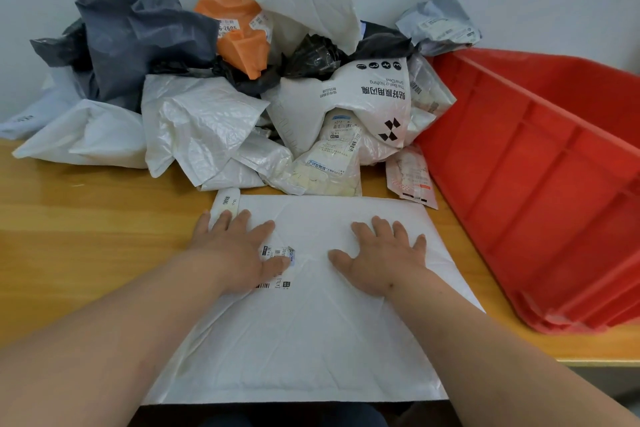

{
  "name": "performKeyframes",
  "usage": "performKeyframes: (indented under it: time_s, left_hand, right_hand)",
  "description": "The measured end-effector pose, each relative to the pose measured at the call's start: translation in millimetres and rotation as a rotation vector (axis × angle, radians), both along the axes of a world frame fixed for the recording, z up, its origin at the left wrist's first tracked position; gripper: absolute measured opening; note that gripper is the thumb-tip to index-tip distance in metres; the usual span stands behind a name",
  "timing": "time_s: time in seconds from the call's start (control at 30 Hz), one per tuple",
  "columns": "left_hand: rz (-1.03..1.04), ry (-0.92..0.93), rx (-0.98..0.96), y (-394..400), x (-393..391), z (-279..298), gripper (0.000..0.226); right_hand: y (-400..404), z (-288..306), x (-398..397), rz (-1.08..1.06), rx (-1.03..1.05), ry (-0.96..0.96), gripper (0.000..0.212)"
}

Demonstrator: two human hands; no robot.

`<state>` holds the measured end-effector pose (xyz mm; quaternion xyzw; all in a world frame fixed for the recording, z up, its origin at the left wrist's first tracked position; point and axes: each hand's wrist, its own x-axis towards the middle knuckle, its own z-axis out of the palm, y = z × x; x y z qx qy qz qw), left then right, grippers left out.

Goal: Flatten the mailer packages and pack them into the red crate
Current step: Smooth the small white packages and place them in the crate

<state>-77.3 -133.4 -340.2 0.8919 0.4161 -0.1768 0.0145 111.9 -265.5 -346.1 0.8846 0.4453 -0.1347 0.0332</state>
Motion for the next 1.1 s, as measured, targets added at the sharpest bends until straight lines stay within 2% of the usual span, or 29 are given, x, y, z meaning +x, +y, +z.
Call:
performKeyframes:
  time_s: [0.1, 0.2, 0.37, 0.57, 0.83, 0.93, 1.0, 1.1]
  left_hand:
    - [-0.035, -0.065, -0.019, -3.8, 14.1, 5.4, 0.082]
    - [-0.007, -0.124, -0.093, -9.7, 22.4, -4.5, 0.089]
    - [-0.008, -0.088, -0.092, -7.8, 23.9, -6.3, 0.091]
    - [-0.01, -0.112, -0.083, -7.0, 23.0, -7.4, 0.091]
    - [-0.008, -0.162, -0.112, -20.1, 19.1, -5.6, 0.087]
    - [-0.046, -0.209, -0.074, -37.0, 7.0, 2.3, 0.09]
    - [-0.06, -0.183, -0.121, -43.4, -4.9, 8.3, 0.097]
    - [-0.079, -0.138, -0.17, -47.7, -15.7, 10.1, 0.102]
  right_hand:
    - [11.5, 6.9, -5.0, 0.068, 0.021, -0.038, 0.072]
    - [17.7, -0.9, -10.7, 0.152, 0.005, 0.001, 0.067]
    - [21.5, -3.8, -6.3, 0.154, 0.022, 0.004, 0.075]
    - [3.7, -0.1, 28.0, -0.047, 0.01, 0.008, 0.092]
    - [6.1, 0.3, 28.0, -0.087, -0.024, 0.044, 0.091]
    - [3.5, -3.4, 24.3, -0.09, -0.004, 0.033, 0.089]
    - [3.5, -1.0, 17.9, -0.089, 0.014, -0.012, 0.085]
    - [3.0, 8.6, -1.4, -0.01, 0.073, -0.178, 0.063]
